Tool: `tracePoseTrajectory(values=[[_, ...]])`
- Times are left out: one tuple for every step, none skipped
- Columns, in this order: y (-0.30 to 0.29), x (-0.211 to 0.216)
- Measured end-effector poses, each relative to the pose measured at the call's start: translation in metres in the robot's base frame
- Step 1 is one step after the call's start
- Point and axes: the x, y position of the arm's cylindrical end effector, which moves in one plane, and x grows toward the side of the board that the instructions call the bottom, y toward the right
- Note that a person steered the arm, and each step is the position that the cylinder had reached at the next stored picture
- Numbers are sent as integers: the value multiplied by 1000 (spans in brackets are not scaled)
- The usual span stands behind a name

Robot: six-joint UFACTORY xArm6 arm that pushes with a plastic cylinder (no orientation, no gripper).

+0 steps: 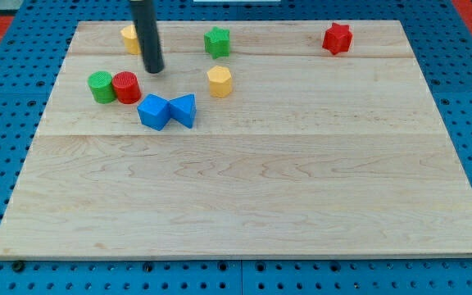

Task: Push the green circle along with red circle towards center

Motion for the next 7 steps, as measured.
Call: tracePoseTrajectory(values=[[-20, 9], [24, 35], [28, 30], [-15, 0], [-87, -3], [-111, 11], [-43, 18]])
